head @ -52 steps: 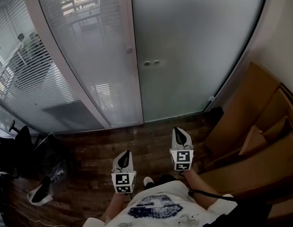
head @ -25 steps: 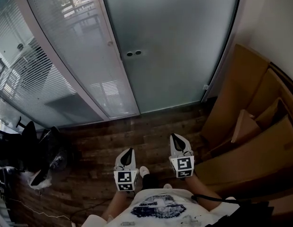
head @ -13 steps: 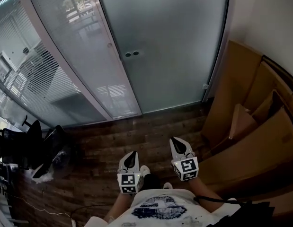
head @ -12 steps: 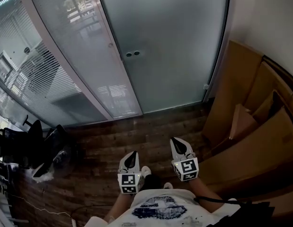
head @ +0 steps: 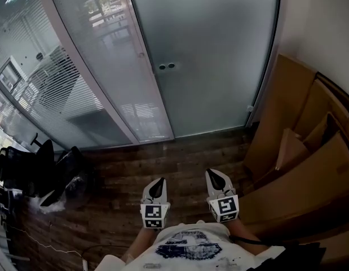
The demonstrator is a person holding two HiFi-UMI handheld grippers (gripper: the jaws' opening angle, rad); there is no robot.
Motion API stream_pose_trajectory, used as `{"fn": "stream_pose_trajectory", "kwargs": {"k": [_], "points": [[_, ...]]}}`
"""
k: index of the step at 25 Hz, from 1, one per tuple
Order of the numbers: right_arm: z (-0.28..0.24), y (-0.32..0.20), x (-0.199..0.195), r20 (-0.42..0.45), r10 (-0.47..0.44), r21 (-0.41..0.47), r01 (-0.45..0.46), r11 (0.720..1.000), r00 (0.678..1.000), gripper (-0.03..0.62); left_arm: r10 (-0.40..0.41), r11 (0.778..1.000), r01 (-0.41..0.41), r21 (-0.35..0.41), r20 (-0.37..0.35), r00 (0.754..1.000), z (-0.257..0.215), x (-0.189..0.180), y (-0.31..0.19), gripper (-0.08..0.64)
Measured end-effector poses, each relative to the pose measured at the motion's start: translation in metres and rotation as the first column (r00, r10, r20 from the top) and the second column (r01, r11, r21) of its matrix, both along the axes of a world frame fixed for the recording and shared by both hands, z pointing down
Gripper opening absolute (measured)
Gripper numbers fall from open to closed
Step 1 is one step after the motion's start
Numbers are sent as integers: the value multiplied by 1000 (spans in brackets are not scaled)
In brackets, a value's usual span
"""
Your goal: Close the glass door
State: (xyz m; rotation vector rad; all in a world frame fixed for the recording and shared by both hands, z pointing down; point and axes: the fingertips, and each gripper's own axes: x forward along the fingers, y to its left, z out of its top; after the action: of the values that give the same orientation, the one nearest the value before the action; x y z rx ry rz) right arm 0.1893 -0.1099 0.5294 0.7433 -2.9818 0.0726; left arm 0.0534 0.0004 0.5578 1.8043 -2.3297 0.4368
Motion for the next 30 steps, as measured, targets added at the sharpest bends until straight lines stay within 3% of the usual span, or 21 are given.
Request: {"fn": "stream_pose_trajectory", "kwargs": {"k": [5,13,30], "points": [[0,9,-10,13,-10,-23,11,1000,1000,8,-26,999,26,21,-18,1000,-1,-9,4,3],[11,9,-19,-89,27,-25,-29,999,996,6,-13,999,13,35,-24,1000,-4,-17,10,3],[9,20,-20,-88,7,-10,-8,1000,996,6,-22,999,23,38,-32,999,-2,-19,20,2]]}}
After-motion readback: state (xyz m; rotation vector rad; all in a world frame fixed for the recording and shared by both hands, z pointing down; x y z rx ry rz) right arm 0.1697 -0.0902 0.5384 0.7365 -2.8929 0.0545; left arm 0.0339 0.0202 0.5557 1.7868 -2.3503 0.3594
